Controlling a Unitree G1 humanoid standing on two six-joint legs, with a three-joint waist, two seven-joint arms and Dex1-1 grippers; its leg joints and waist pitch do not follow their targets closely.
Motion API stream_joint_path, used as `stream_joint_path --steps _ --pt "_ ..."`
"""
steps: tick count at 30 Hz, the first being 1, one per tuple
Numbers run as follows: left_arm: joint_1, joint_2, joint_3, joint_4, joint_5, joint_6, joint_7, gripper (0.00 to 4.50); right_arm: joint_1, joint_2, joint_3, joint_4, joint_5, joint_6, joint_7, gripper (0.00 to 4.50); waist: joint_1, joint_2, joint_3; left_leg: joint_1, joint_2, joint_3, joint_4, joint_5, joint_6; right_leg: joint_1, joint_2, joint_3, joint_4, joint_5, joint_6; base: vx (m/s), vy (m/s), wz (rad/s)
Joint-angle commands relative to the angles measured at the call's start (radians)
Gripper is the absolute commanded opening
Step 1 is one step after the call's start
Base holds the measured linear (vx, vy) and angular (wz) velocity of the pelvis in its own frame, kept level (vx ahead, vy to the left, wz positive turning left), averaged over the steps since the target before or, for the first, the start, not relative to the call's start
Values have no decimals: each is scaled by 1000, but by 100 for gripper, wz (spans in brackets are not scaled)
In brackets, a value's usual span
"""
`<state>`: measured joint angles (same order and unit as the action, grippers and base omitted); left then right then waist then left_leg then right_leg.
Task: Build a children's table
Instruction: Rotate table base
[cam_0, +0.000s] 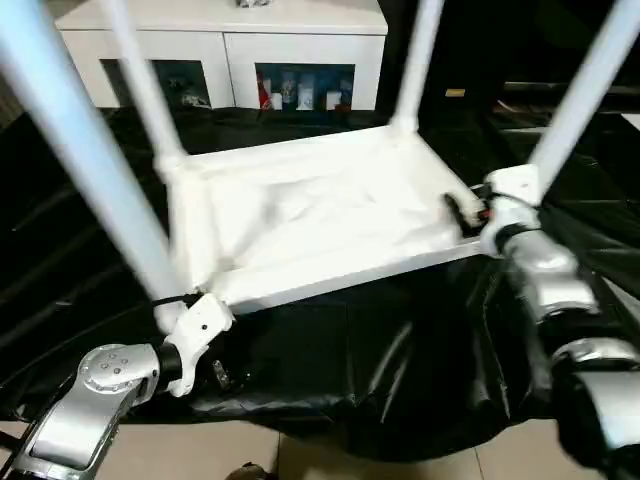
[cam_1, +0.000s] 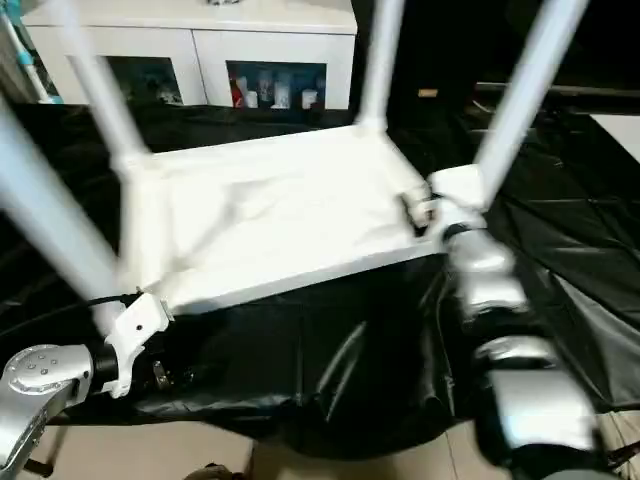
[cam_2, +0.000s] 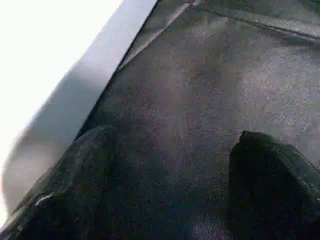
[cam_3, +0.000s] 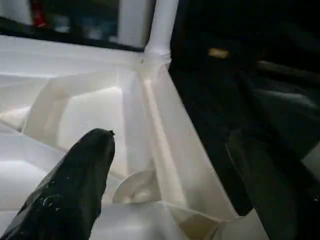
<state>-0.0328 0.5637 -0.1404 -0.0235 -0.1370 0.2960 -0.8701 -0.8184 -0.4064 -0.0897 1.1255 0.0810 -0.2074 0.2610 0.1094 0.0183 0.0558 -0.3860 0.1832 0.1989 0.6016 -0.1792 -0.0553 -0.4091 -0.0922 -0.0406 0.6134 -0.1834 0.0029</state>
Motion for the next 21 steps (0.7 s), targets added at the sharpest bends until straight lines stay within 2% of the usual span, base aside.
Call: stream_joint_path --steps 1,2,5,7,8,9,10,11,14,17,20,21 --pt "34 13 30 -9 -25 -33 -24 441 -24 -20 -14 16 -8 -39 15 398 -10 10 -72 19 32 -16 -69 -234 23 44 -35 25 -54 -96 -241 0 0 0" --pt "35 13 31 -9 -26 -34 -25 441 -24 -20 -14 16 -8 -39 16 398 -11 8 -73 19 32 -16 -70 -236 26 45 -35 25 -55 -96 -242 0 0 0" --pt "118 50 61 -19 -62 -91 -83 441 -13 4 -3 0 -3 -71 85 398 -19 12 -72 18 35 -17 -70 -252 36 44 -35 23 -56 -107 -248 0 0 0" --pt "171 75 117 10 -98 -132 -121 441 3 31 3 -27 15 -91 147 398 -29 11 -69 15 38 -17 -74 -275 40 43 -33 21 -58 -129 -253 0 0 0" --pt "193 88 149 35 -116 -157 -143 441 14 44 7 -44 26 -101 180 398 -27 13 -69 17 38 -16 -72 -282 42 42 -33 21 -57 -135 -255 0 0 0" --pt "202 94 162 44 -122 -168 -152 441 19 50 9 -50 30 -105 194 398 -31 11 -67 12 39 -16 -74 -293 45 44 -35 22 -57 -154 -250 0 0 0" --pt "213 99 193 59 -140 -176 -161 441 32 60 13 -69 39 -110 223 398 -32 14 -67 21 42 -14 -75 -304 42 37 -31 22 -60 -171 -250 0 0 0" --pt "217 99 213 65 -151 -175 -163 441 41 65 15 -81 44 -112 237 398 -30 15 -65 26 45 -12 -76 -318 37 32 -30 23 -61 -174 -256 0 0 0" --pt "201 87 368 169 -226 -240 -143 441 113 101 35 -167 70 -110 312 398 -23 18 -64 27 44 -12 -77 -329 30 32 -29 25 -61 -182 -249 0 0 0" --pt "188 90 439 234 -276 -268 -141 441 157 116 50 -190 54 -107 301 398 -17 22 -65 36 46 -13 -83 -362 2 27 -27 25 -60 -193 -247 0 0 0" --pt "178 106 485 278 -311 -292 -146 441 207 134 45 -220 41 -138 274 398 -17 18 -63 32 47 -16 -88 -377 -7 29 -30 27 -61 -209 -238 0 0 0" --pt "152 112 519 308 -329 -301 -142 441 238 148 29 -253 62 -138 267 398 -15 20 -62 37 45 -14 -88 -387 -11 25 -30 29 -64 -221 -230 0 0 0"
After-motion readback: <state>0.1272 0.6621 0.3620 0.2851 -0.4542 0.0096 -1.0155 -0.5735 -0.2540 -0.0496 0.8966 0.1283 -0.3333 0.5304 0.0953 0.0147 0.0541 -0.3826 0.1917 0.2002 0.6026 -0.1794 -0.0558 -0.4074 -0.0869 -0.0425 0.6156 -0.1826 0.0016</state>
